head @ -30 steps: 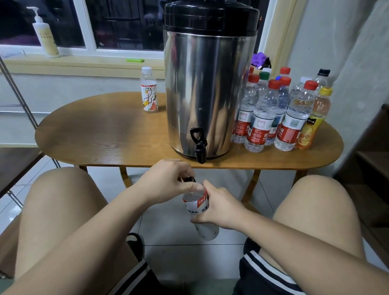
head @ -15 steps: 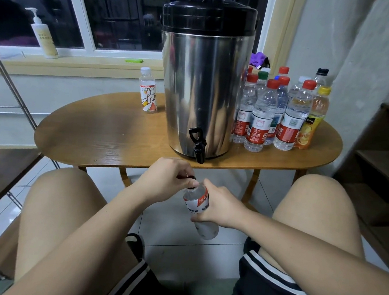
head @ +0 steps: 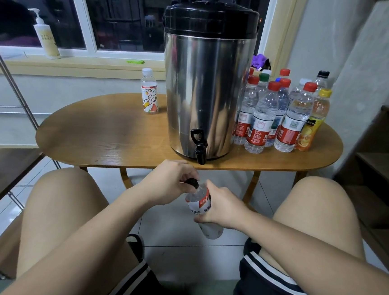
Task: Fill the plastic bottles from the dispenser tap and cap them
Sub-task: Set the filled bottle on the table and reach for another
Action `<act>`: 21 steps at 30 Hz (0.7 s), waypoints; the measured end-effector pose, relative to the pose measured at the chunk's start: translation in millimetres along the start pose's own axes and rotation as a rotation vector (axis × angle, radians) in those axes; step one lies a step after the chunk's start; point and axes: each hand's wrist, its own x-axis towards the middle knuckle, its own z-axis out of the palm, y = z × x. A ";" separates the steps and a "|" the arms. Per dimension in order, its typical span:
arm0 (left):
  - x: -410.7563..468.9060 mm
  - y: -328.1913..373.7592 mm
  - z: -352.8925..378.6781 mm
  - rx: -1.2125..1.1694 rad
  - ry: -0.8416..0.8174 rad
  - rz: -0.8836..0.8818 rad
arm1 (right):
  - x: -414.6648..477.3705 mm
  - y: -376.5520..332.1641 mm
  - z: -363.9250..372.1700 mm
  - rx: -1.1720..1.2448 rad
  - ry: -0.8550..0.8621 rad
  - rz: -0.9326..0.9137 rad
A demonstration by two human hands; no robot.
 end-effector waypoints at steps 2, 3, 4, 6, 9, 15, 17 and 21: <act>0.1 -1.1 0.0 -0.012 0.004 0.023 | -0.9 -0.2 -1.0 0.002 0.002 -0.006; -0.1 -1.2 0.0 -0.024 0.013 0.020 | -1.3 -0.6 -1.5 0.006 0.002 -0.008; -0.4 -1.3 0.3 -0.033 0.028 0.004 | -1.3 -0.5 -1.4 0.006 0.002 -0.011; -0.4 -0.6 1.2 -0.024 0.057 -0.051 | -1.6 -1.7 -0.9 -0.016 -0.005 -0.018; 2.2 1.9 3.4 0.031 0.091 -0.141 | -1.2 -3.0 0.6 -0.011 -0.013 -0.021; 5.7 2.1 5.3 0.098 0.094 -0.260 | 1.5 -4.3 -0.4 -0.025 0.012 -0.010; 5.6 3.2 6.4 0.103 0.081 -0.244 | 0.8 -4.0 -0.8 -0.046 0.009 -0.002; 4.0 2.1 6.1 0.052 0.034 -0.181 | 0.0 -2.2 -0.8 -0.043 -0.004 0.004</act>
